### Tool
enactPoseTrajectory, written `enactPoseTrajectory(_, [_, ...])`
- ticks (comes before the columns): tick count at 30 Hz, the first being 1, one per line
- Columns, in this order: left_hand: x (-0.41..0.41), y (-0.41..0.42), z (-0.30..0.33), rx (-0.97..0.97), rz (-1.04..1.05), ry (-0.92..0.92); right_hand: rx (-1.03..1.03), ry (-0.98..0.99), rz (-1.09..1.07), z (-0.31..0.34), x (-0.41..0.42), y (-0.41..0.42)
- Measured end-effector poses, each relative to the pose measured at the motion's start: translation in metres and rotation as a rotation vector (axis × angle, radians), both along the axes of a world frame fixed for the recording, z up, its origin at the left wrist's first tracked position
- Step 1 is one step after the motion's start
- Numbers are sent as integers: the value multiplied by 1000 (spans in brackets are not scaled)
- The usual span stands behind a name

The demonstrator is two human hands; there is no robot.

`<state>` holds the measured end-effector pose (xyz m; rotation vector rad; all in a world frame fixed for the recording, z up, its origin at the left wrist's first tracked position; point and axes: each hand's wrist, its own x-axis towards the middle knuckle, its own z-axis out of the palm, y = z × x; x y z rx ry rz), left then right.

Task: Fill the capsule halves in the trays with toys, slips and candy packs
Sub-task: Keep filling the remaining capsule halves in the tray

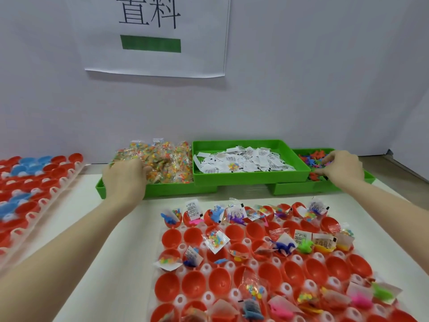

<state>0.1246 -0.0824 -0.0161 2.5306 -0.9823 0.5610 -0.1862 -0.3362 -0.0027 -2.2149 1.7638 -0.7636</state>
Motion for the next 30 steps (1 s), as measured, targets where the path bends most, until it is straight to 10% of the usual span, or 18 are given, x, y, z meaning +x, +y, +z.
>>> enactPoseTrajectory(19, [-6,3,-2,-517,-42,300,-65,-499,107,28,29,5])
enactPoseTrajectory(30, [-14,11,4,-617,-151,509,184,183,455,13,96,31])
